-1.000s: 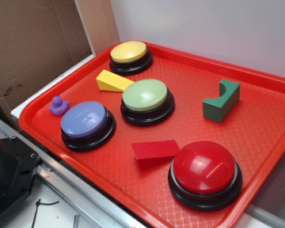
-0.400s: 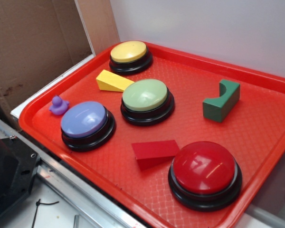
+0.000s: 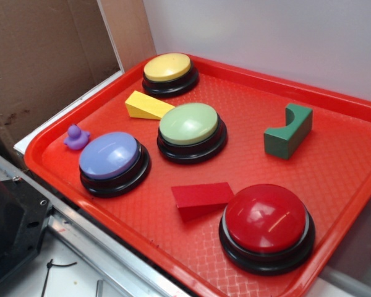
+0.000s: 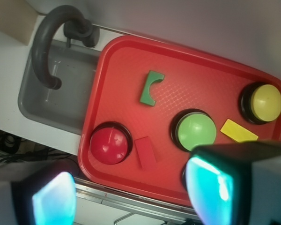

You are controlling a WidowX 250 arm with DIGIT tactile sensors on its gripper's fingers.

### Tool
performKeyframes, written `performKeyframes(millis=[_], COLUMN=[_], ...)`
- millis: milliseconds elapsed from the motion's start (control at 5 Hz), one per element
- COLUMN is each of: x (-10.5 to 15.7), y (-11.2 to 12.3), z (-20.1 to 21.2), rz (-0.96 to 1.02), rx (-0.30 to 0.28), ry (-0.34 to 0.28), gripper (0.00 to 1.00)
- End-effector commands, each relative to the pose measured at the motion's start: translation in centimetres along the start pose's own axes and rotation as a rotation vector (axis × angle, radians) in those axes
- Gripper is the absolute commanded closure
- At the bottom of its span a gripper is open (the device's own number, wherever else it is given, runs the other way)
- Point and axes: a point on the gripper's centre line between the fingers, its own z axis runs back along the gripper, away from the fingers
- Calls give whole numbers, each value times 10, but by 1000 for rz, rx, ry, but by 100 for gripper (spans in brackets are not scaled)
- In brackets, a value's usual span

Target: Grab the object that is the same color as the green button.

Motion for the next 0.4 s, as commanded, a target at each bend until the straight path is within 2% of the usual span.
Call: performKeyframes(millis=[0,200], x=[-6,33], y=[16,36], z=[-2,-20], rz=[65,197], rx=[82,135], ry=[-64,-81], gripper=[0,0])
